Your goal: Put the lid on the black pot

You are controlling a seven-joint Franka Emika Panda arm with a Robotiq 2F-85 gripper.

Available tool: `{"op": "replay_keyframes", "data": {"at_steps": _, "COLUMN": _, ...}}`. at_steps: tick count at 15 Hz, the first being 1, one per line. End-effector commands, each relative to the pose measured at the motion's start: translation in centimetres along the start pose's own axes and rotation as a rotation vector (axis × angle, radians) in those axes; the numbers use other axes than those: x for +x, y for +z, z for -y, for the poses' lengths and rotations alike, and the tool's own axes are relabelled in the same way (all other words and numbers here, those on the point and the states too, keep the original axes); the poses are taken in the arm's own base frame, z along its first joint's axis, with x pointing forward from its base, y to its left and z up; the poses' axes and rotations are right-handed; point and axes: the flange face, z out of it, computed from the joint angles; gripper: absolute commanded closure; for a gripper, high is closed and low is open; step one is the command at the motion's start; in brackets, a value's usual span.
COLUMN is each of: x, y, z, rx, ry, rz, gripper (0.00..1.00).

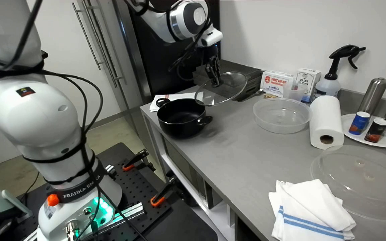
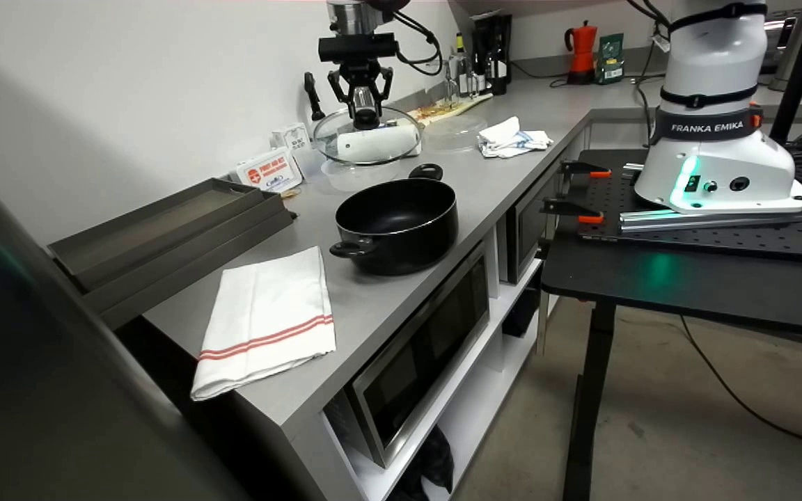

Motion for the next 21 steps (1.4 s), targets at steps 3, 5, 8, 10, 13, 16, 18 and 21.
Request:
{"op": "replay_keyframes", "data": {"at_steps": 3, "x": -5.4, "y": -1.3, "z": 1.3, "rx": -0.054, "ry": -0.038, "rz": -0.01, "gripper": 0.74}}
{"op": "replay_keyframes", "data": {"at_steps": 5, "x": -7.4, "y": -1.0, "z": 1.3, "rx": -0.084, "ry": -0.067, "rz": -0.001, "gripper": 0.74}}
{"op": "replay_keyframes", "data": {"at_steps": 8, "x": -9.6, "y": -0.6, "z": 1.1, "rx": -0.119, "ry": -0.107, "rz": 0.016, "gripper": 0.74}}
{"op": "replay_keyframes", "data": {"at_steps": 10, "x": -10.7, "y": -0.1, "z": 0.8, "rx": -0.134, "ry": -0.129, "rz": 0.03, "gripper": 0.74}}
{"op": "replay_keyframes", "data": {"at_steps": 13, "x": -12.1, "y": 0.7, "z": 0.5, "rx": -0.149, "ry": -0.153, "rz": 0.042, "gripper": 0.74}}
{"op": "replay_keyframes", "data": {"at_steps": 16, "x": -13.1, "y": 1.4, "z": 0.4, "rx": -0.16, "ry": -0.173, "rz": 0.051, "gripper": 0.74}}
{"op": "replay_keyframes", "data": {"at_steps": 18, "x": -13.8, "y": 1.6, "z": 0.3, "rx": -0.163, "ry": -0.185, "rz": 0.062, "gripper": 0.74}}
{"op": "replay_keyframes", "data": {"at_steps": 21, "x": -14.7, "y": 1.5, "z": 0.3, "rx": -0.16, "ry": -0.198, "rz": 0.083, "gripper": 0.74}}
